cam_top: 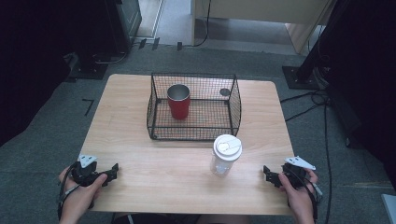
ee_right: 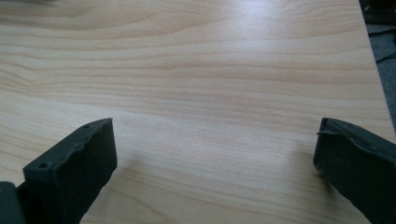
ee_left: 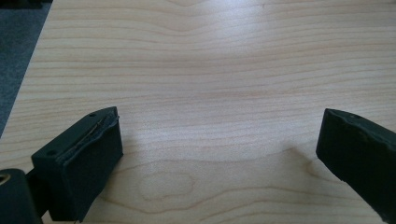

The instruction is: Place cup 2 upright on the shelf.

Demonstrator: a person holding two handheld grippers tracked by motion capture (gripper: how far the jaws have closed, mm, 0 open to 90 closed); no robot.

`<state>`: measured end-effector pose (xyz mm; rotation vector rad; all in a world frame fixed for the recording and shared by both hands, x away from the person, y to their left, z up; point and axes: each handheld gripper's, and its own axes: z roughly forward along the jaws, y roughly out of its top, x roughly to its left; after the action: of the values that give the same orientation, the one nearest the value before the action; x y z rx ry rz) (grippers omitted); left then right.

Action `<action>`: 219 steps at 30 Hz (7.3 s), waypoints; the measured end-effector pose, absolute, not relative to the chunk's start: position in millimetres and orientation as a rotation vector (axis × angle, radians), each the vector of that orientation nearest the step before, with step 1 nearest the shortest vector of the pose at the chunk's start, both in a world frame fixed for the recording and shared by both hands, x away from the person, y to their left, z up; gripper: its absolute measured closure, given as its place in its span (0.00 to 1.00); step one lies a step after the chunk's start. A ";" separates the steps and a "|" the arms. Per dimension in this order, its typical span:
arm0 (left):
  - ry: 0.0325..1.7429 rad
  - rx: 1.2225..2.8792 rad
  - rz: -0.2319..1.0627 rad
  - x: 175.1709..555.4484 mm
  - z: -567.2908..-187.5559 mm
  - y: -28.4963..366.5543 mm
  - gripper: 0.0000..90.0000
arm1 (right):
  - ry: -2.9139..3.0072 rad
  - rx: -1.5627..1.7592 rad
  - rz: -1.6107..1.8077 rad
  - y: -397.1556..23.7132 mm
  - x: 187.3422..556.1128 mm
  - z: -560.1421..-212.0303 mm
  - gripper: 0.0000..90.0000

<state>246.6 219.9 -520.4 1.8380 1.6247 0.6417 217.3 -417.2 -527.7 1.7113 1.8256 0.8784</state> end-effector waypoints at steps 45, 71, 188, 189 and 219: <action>1.646 1.867 0.676 248.0 -521.2 215.1 0.00 | 1.908 1.390 1.084 -315.8 197.9 -443.8 0.00; 1.646 1.865 0.675 247.9 -521.2 215.3 0.00 | 1.986 1.311 1.189 -259.2 199.2 -457.6 0.00; 1.646 1.866 0.674 248.0 -521.1 215.3 0.00 | 1.715 1.135 1.342 -215.0 265.4 -357.5 0.18; 1.646 1.866 0.674 248.0 -521.1 215.2 0.00 | 1.709 1.125 1.343 -214.8 266.8 -356.0 0.18; 1.645 1.861 0.674 248.0 -521.2 215.4 0.00 | 1.522 1.124 1.386 -206.7 324.0 -346.0 0.18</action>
<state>248.0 215.4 -521.2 1.8608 1.6455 0.6738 324.0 -206.7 -346.0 1.1238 1.5224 1.3855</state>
